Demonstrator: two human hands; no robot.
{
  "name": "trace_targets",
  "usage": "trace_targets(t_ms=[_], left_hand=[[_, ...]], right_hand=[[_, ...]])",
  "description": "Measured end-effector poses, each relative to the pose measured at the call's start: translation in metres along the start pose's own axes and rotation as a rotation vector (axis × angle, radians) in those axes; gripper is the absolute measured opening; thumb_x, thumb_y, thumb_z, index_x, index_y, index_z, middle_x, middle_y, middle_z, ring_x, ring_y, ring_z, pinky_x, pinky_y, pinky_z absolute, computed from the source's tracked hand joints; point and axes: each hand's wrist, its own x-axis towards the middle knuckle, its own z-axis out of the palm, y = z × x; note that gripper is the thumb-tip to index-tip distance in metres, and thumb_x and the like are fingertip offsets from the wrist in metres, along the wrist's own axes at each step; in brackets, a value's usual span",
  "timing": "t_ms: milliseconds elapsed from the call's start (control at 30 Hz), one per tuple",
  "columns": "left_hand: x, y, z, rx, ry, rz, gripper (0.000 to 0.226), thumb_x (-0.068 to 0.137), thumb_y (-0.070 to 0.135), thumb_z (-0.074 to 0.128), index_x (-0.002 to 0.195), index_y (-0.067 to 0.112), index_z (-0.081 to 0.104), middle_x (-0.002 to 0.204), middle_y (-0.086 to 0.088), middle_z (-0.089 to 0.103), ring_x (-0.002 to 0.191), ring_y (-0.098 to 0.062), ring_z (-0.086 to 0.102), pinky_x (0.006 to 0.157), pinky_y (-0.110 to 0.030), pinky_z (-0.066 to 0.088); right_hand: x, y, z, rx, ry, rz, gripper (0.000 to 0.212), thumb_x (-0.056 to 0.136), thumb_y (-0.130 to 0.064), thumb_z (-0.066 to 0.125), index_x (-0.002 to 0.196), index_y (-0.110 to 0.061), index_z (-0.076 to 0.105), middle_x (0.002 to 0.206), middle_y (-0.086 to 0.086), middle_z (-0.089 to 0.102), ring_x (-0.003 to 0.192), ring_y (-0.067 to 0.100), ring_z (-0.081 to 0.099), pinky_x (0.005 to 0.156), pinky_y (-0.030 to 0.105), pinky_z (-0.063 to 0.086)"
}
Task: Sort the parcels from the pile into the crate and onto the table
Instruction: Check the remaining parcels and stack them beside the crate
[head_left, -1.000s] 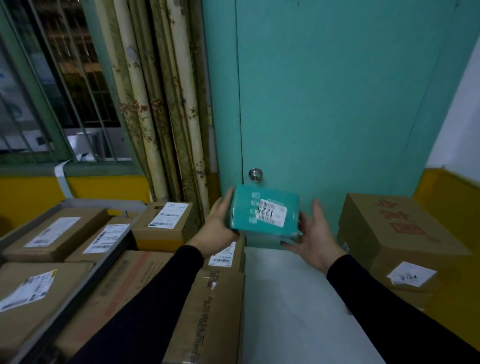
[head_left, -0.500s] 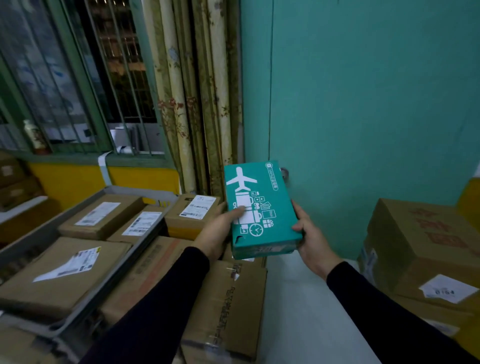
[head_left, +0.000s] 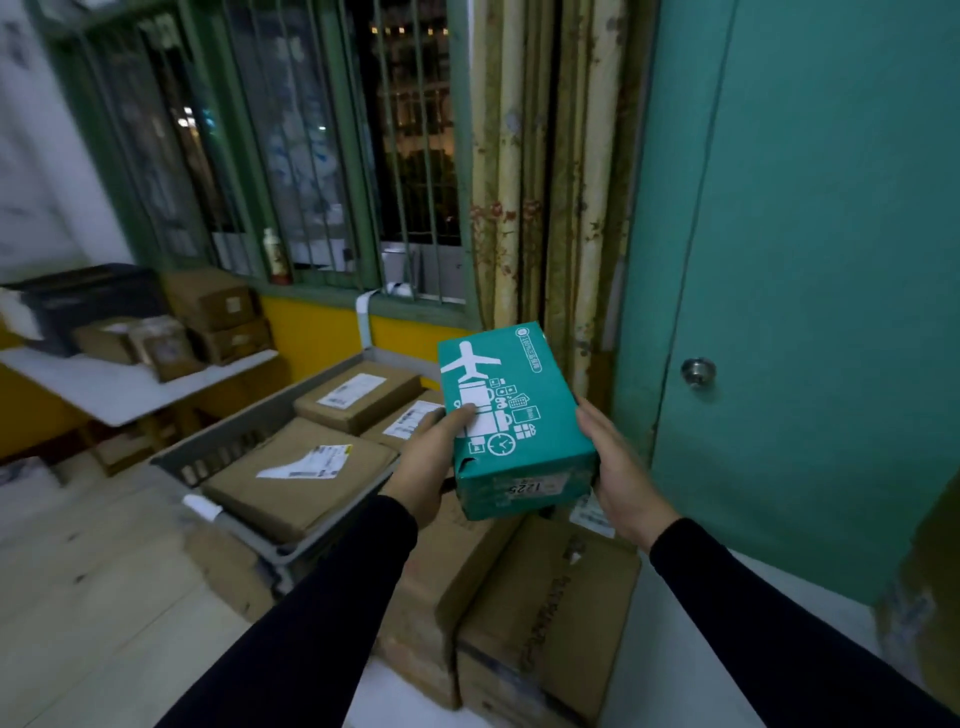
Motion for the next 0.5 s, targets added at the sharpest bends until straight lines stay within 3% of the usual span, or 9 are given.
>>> trace_targets(t_ms=[167, 267, 333, 400, 433, 500], left_hand=[[-0.012, 0.006, -0.036, -0.106, 0.219, 0.051, 0.039, 0.103, 0.034, 0.056, 0.138, 0.020, 0.050, 0.105, -0.003, 0.078, 0.078, -0.017, 0.077, 0.057, -0.030, 0.058], [-0.021, 0.004, -0.052, -0.163, 0.321, 0.082, 0.037, 0.104, 0.030, 0.054, 0.139, 0.020, 0.051, 0.104, -0.002, 0.077, 0.070, -0.013, 0.076, 0.050, -0.025, 0.055], [-0.025, 0.002, -0.060, -0.188, 0.354, 0.105, 0.039, 0.104, 0.026, 0.055, 0.142, 0.021, 0.048, 0.105, -0.003, 0.076, 0.072, -0.015, 0.076, 0.051, -0.025, 0.056], [-0.029, 0.004, -0.067, -0.173, 0.389, 0.121, 0.044, 0.102, 0.024, 0.057, 0.144, 0.021, 0.044, 0.111, -0.005, 0.074, 0.075, -0.016, 0.077, 0.054, -0.027, 0.057], [-0.031, 0.006, -0.071, -0.149, 0.406, 0.122, 0.048, 0.101, 0.025, 0.059, 0.146, 0.021, 0.042, 0.114, -0.005, 0.072, 0.079, -0.017, 0.076, 0.056, -0.029, 0.058], [-0.035, 0.011, -0.085, -0.115, 0.440, 0.144, 0.056, 0.099, 0.029, 0.062, 0.149, 0.022, 0.037, 0.122, -0.002, 0.066, 0.095, -0.018, 0.070, 0.068, -0.033, 0.056]], right_hand=[[0.011, 0.008, 0.048, -0.098, -0.140, -0.044, 0.071, 0.078, -0.088, 0.048, 0.136, -0.049, 0.056, 0.143, 0.000, 0.055, 0.125, 0.016, 0.060, 0.104, 0.046, 0.050], [0.014, 0.015, 0.070, -0.153, -0.190, -0.015, 0.082, 0.065, -0.097, 0.049, 0.136, -0.055, 0.051, 0.144, -0.002, 0.049, 0.123, 0.014, 0.057, 0.096, 0.037, 0.052], [0.016, 0.017, 0.083, -0.153, -0.217, 0.025, 0.062, 0.072, -0.087, 0.058, 0.126, -0.058, 0.052, 0.140, 0.001, 0.052, 0.119, 0.016, 0.059, 0.088, 0.032, 0.053], [0.023, 0.020, 0.094, -0.099, -0.205, 0.059, 0.034, 0.090, -0.058, 0.065, 0.121, -0.050, 0.055, 0.131, 0.003, 0.060, 0.114, 0.019, 0.063, 0.085, 0.034, 0.055], [0.027, 0.021, 0.098, -0.059, -0.194, 0.075, 0.029, 0.095, -0.044, 0.065, 0.123, -0.044, 0.056, 0.125, 0.004, 0.065, 0.111, 0.020, 0.065, 0.084, 0.035, 0.055], [0.037, 0.022, 0.106, 0.016, -0.165, 0.130, 0.032, 0.097, -0.033, 0.063, 0.129, -0.028, 0.058, 0.117, 0.005, 0.070, 0.107, 0.023, 0.068, 0.084, 0.037, 0.056]])
